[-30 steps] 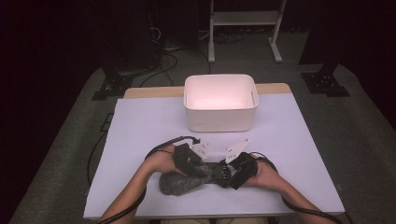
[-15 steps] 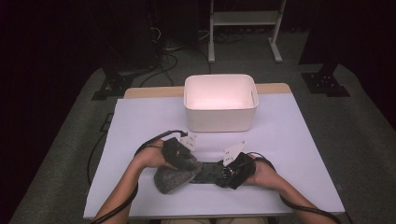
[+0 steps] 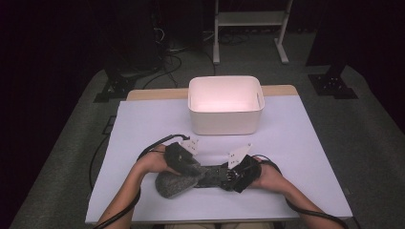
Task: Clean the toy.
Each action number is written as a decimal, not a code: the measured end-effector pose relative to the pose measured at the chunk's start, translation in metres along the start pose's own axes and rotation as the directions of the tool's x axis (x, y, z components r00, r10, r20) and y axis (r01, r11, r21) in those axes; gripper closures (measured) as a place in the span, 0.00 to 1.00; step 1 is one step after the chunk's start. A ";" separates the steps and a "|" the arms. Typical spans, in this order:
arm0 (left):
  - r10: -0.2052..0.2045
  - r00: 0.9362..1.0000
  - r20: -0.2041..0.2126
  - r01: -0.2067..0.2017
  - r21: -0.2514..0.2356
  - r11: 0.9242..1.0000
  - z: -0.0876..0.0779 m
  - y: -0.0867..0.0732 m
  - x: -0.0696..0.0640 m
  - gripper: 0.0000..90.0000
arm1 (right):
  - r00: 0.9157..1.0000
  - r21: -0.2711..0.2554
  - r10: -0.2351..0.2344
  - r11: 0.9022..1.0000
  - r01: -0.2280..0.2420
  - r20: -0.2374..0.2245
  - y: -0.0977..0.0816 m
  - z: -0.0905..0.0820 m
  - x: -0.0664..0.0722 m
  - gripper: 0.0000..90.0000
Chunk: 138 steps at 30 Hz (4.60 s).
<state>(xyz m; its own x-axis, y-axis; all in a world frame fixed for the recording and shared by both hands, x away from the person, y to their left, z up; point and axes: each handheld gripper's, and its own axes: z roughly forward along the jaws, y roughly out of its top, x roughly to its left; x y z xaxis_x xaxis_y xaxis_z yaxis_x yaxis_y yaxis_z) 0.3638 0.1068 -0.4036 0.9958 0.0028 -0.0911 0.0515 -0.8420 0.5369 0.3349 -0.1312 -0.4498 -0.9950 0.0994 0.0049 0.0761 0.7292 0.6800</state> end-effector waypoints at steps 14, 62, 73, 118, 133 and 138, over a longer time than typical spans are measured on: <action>0.117 0.992 0.039 -0.117 -0.006 0.993 0.027 0.054 0.000 0.78 | 1.000 0.007 0.014 1.000 -0.014 -0.002 -0.001 0.001 0.001 0.26; 0.002 0.999 0.043 -0.001 -0.026 1.000 0.011 0.015 0.011 0.77 | 0.999 -0.008 0.044 0.999 -0.044 0.023 -0.002 -0.005 0.001 0.23; 0.046 0.997 0.064 -0.045 -0.024 0.999 0.020 0.040 0.006 0.77 | 0.999 -0.001 0.017 1.000 -0.017 0.039 -0.004 -0.010 0.006 0.26; 0.144 0.982 0.119 -0.144 -0.012 0.990 0.039 0.077 -0.010 0.79 | 0.999 -0.048 0.050 0.998 -0.050 0.015 -0.005 -0.009 0.005 0.27; 0.045 0.999 -0.015 -0.044 0.019 0.999 0.025 0.055 0.012 0.79 | 0.999 -0.041 0.040 0.998 -0.039 0.025 -0.008 -0.007 0.005 0.27; -0.001 1.000 -0.021 0.001 0.019 1.000 0.011 0.034 0.014 0.79 | 0.999 -0.041 0.031 0.999 -0.030 0.023 -0.008 -0.007 0.004 0.27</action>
<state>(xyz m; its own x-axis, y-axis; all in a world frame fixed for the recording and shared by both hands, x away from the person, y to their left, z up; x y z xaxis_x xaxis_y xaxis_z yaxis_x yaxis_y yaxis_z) 0.3783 0.0718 -0.3957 0.9972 0.0152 -0.0735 0.0513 -0.8524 0.5204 0.3298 -0.1416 -0.4504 -0.9905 0.1374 0.0092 0.1033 0.6975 0.7091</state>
